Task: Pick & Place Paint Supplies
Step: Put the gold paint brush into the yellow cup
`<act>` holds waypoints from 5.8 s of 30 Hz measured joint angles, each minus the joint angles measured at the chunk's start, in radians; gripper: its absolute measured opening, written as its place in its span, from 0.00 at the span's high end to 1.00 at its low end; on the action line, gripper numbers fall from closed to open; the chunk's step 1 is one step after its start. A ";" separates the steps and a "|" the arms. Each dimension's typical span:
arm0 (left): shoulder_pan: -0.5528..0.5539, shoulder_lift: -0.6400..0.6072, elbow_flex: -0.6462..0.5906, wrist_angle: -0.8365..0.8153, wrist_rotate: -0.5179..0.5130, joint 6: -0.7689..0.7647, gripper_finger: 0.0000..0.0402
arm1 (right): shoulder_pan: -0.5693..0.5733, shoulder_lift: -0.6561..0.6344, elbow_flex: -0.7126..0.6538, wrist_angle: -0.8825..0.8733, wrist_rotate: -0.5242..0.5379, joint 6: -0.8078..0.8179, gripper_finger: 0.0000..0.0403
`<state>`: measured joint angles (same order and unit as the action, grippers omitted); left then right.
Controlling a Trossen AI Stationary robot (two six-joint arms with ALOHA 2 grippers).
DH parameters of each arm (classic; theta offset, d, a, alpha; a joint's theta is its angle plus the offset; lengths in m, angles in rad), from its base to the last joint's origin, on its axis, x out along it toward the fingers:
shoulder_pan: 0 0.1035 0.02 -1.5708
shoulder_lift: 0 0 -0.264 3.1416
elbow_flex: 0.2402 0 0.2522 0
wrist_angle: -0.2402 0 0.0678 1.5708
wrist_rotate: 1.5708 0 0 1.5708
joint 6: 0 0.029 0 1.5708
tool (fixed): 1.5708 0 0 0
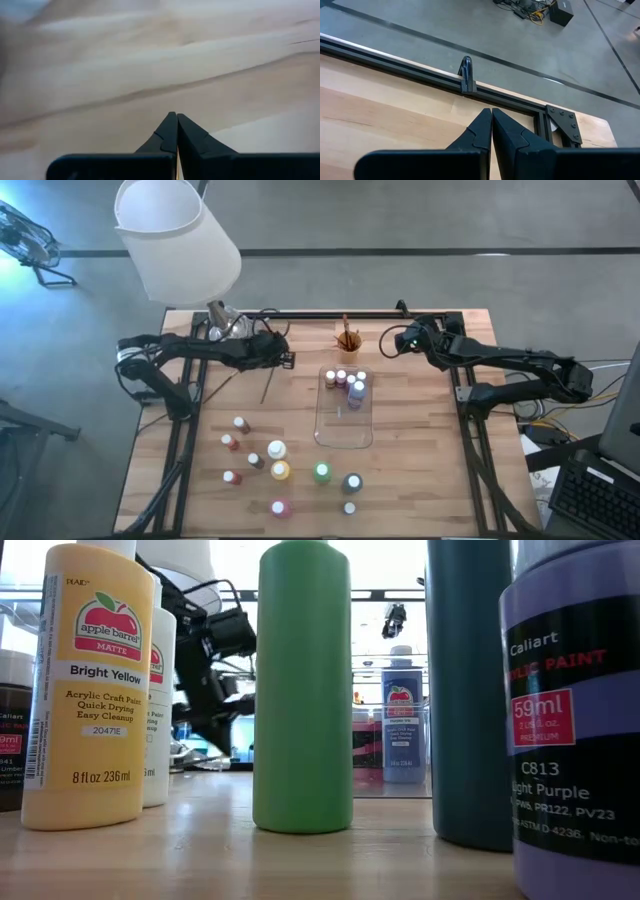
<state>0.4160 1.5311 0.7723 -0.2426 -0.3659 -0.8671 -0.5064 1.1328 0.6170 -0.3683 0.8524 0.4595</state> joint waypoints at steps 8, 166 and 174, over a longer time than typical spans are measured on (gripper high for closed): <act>-0.003 -0.001 0.109 0.056 0.015 0.152 1.00 | 0.000 0.000 0.000 0.000 0.000 -0.007 0.98; -0.180 -0.096 0.486 -0.142 -0.164 0.851 0.81 | 0.000 0.000 0.000 0.015 0.002 -0.023 0.98; -0.139 -0.161 0.481 -0.694 -0.250 0.532 0.75 | 0.000 0.000 0.000 0.017 -0.001 -0.022 0.98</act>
<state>0.2774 1.3704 1.2537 -0.9361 -0.6158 -0.3351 -0.5068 1.1332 0.6170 -0.3516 0.8517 0.4374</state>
